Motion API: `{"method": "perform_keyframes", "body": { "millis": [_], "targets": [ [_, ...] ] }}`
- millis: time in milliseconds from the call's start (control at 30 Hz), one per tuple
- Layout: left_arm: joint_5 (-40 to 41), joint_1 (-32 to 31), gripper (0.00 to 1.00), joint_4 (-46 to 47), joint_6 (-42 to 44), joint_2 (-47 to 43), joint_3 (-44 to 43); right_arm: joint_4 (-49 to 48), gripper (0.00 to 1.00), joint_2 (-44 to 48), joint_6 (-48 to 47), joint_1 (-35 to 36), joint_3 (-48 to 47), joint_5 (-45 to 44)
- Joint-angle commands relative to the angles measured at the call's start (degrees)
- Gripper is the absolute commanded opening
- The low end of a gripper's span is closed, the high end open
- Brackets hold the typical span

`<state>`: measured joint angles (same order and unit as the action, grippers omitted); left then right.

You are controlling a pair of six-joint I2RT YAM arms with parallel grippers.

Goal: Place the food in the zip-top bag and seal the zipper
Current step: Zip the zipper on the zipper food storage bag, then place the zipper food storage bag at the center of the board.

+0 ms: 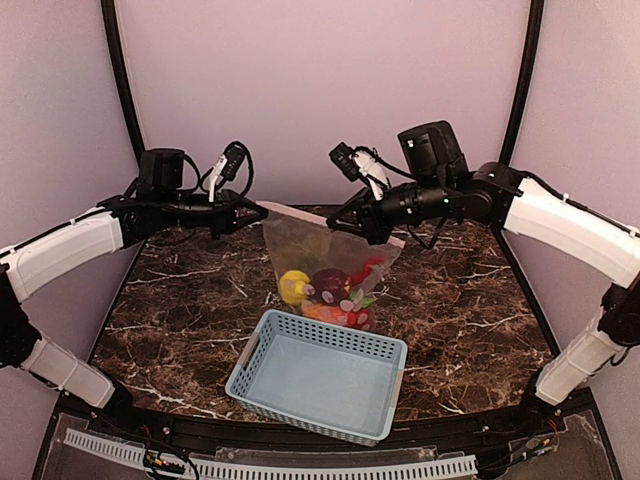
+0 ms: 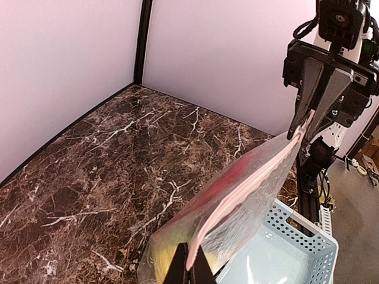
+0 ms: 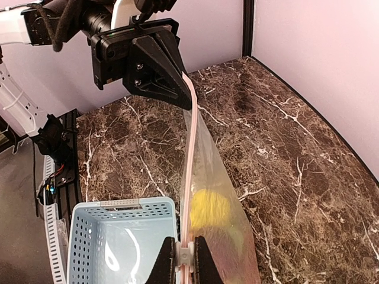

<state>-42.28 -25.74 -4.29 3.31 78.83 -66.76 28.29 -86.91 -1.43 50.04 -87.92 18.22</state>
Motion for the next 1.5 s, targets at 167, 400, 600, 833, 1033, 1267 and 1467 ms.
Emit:
{"method": "perform_keyframes", "body": {
  "millis": [167, 400, 600, 833, 1033, 1267, 1467],
  "targets": [
    [10.72, 6.21, 0.01, 1.50, -2.43, -2.87, 2.13, 4.14, 0.00, 5.27, 0.80, -1.17, 2.19, -1.04],
    [11.61, 8.64, 0.01, 1.66, -2.77, -3.21, 2.32, 4.48, 0.00, 6.45, 0.97, -1.51, 3.13, -1.60],
    [12.40, 10.28, 0.01, 1.87, -2.98, -3.50, 2.49, 4.66, 0.00, 7.69, 1.07, -1.78, 3.86, -2.18],
    [13.30, 11.01, 0.01, 2.09, -3.05, -3.75, 2.72, 4.73, 0.00, 8.62, 1.20, -1.94, 4.72, -2.58],
    [9.49, 11.22, 0.01, 3.78, -3.00, -3.97, 3.52, 4.62, 0.00, 8.17, 1.42, -1.96, 4.65, -0.43],
    [-0.34, 11.12, 0.41, 8.75, -2.98, -6.17, 6.23, 5.53, 0.00, 6.50, 3.38, 0.88, 5.43, 3.34],
    [1.20, 11.21, 0.81, 9.68, -6.48, -11.66, 10.42, 4.10, 0.43, 9.20, 4.32, 1.38, 8.37, 3.52]
  ]
}}
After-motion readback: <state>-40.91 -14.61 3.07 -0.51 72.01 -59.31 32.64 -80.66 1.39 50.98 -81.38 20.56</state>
